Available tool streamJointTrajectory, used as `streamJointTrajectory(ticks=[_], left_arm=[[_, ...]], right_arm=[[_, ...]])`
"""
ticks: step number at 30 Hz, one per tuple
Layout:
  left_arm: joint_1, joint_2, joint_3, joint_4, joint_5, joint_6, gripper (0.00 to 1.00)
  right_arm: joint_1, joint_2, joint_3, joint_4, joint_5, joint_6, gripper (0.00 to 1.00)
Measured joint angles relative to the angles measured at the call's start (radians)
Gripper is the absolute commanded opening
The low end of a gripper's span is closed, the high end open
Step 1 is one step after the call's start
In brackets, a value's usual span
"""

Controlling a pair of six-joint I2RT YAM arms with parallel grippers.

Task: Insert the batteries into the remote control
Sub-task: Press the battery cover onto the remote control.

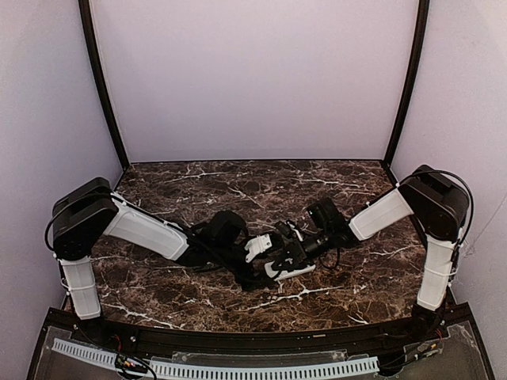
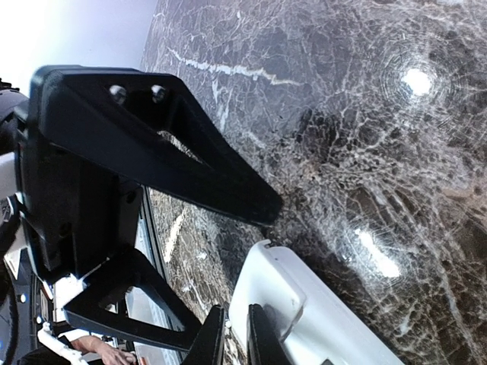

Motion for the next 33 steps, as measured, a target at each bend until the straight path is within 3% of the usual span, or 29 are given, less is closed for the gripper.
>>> streamJointTrajectory(ticks=[6, 18, 33], left_arm=[[-0.032, 0.06, 0.024, 0.014, -0.03, 0.01, 0.86], [-0.039, 0.069, 0.035, 0.013, -0.092, 0.095, 0.43], [0.028, 0.071, 0.052, -0.032, 0.027, 0.252, 0.39]], right_arm=[[0.0, 0.0, 0.0, 0.003, 0.0, 0.004, 0.11], [-0.001, 0.0, 0.0, 0.003, -0.008, 0.008, 0.12], [-0.002, 0.001, 0.013, -0.005, -0.026, 0.006, 0.18]])
